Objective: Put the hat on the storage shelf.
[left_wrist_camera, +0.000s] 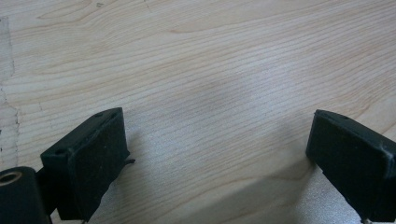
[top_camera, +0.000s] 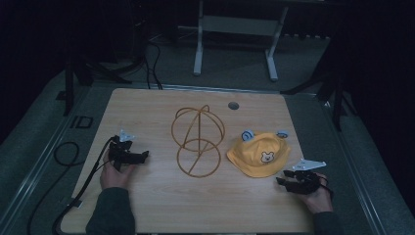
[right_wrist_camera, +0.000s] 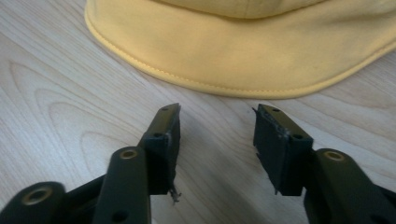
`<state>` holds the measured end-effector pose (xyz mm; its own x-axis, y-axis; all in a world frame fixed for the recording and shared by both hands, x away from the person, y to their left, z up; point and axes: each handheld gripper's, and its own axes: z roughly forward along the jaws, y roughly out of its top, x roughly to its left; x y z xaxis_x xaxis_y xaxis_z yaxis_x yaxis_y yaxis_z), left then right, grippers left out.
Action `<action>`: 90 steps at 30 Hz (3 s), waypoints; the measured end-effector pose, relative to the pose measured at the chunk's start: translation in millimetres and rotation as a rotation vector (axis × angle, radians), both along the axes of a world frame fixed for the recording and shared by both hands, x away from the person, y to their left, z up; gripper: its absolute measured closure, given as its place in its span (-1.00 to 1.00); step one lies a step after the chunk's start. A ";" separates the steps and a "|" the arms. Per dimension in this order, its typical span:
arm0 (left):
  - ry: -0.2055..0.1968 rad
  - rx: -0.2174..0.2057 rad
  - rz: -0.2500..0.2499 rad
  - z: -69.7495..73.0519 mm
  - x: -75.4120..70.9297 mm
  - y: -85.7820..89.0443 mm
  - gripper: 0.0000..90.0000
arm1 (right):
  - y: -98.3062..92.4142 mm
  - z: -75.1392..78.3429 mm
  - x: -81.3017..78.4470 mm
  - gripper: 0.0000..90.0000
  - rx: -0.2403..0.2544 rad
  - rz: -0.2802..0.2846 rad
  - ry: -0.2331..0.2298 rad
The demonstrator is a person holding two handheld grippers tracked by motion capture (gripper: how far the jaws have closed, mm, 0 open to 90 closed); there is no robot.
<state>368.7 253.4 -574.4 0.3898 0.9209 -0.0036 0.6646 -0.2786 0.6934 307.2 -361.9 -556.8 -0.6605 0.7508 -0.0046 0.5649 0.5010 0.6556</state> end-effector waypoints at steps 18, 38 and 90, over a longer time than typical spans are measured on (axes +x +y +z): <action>-0.003 0.000 0.003 -0.1 -0.3 0.1 -0.87 | 0.9 33.0 5.2 0.23 -0.143 0.131 0.009; -0.003 -0.001 0.004 -0.1 -0.3 0.1 -0.87 | 15.2 81.3 12.1 0.25 -0.249 0.300 -0.015; -0.003 0.001 0.003 0.1 -0.3 0.2 -0.87 | 68.4 154.6 70.0 0.03 -0.292 0.376 -0.089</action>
<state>368.4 253.6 -574.3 0.3872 0.9220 -0.0018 0.6636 -0.2773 0.6948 377.2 -293.5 -402.2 -0.8734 0.4186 -0.2490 0.2570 0.8303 0.4945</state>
